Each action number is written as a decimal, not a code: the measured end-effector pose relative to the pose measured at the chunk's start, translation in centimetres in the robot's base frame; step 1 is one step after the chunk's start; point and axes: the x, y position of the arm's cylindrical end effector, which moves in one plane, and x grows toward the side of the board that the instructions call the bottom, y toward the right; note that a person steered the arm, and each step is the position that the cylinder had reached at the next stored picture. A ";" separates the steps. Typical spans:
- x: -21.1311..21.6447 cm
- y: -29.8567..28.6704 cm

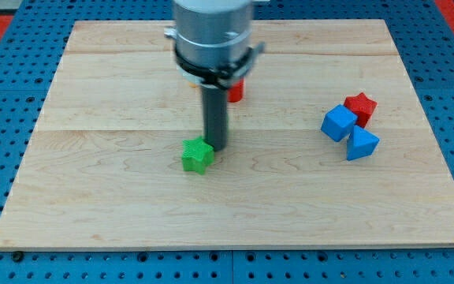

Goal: Move the green star to the top center of the board

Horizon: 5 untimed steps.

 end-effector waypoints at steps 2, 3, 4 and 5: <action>6.6 7.0; 7.7 2.1; 3.9 -2.3; -1.4 -5.5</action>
